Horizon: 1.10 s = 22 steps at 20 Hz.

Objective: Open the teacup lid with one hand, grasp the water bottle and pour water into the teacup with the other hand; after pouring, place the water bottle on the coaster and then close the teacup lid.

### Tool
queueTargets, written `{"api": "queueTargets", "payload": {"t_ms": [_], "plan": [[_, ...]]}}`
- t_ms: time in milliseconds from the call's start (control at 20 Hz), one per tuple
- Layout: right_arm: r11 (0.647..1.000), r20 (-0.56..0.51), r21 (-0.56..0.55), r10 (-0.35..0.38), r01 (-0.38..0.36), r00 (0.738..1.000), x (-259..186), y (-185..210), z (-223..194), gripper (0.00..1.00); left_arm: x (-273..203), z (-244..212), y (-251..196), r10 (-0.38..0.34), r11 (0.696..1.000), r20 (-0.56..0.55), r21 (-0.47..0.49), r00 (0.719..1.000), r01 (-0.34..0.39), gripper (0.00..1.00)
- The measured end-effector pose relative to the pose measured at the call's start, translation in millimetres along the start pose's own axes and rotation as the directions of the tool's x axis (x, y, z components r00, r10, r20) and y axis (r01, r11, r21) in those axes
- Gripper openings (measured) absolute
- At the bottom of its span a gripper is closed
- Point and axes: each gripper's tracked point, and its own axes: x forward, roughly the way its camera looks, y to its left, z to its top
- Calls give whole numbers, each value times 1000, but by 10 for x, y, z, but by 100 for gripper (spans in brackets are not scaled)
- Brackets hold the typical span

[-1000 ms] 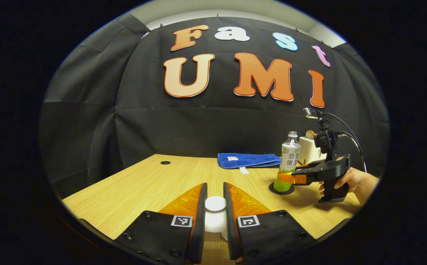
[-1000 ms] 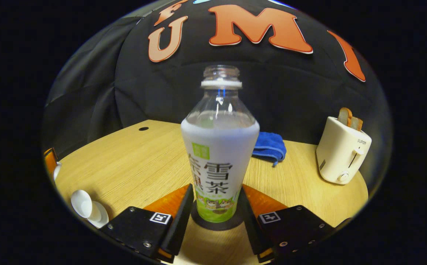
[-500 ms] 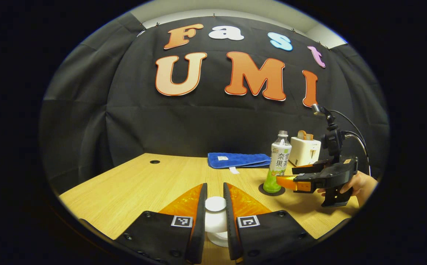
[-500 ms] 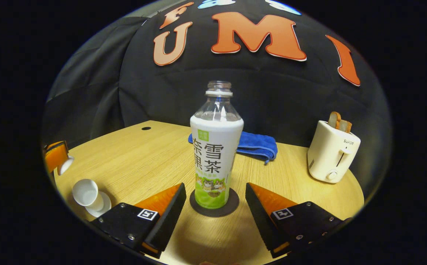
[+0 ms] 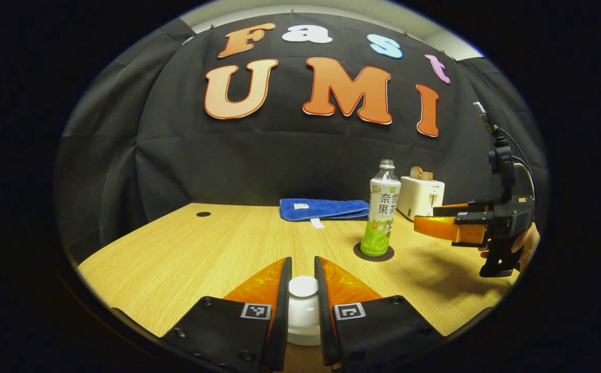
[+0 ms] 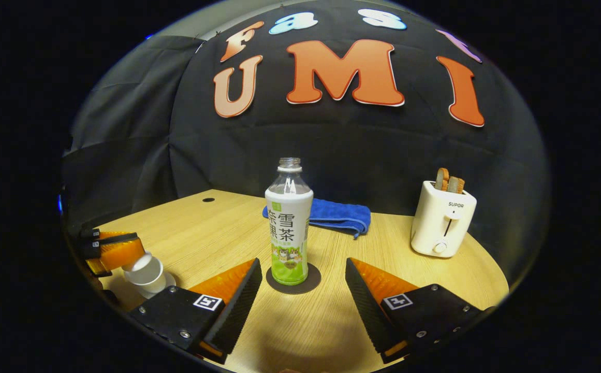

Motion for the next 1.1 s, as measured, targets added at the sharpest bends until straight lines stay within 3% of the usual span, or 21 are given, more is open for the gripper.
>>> {"api": "queueTargets", "payload": {"t_ms": [200, 650, 750, 800, 900, 950, 1100], "plan": [[999, 25, 1, -32, 32, 999, -137, -146, 11, 97, 50, -152, -44, -1, 999, -32, 36, 1000, 2, 27], [999, 48, 3, -40, 40, 998, -275, -210, 48, 97, 89, -212, -69, 9, 997, -60, 74, 998, -5, 31], [999, 54, 4, -45, 45, 998, -299, -229, 59, 97, 40, -182, -70, 12, 996, -56, 84, 998, -7, 40], [999, 59, 5, -44, 44, 997, -314, -221, 72, 97, 49, -123, -48, 18, 996, -37, 90, 999, -14, 57], [999, 68, 9, -43, 43, 997, -353, -215, 111, 97, 26, 42, -16, 32, 994, 8, 104, 999, -32, 73], [999, 73, 11, -41, 40, 996, -378, -197, 135, 97, 18, 131, 6, 42, 993, 31, 105, 999, -45, 74], [999, 80, 43, -3, 0, 997, -477, -114, 214, 97, 13, 321, 4, 37, 994, 61, 103, 997, -43, 89]]}}
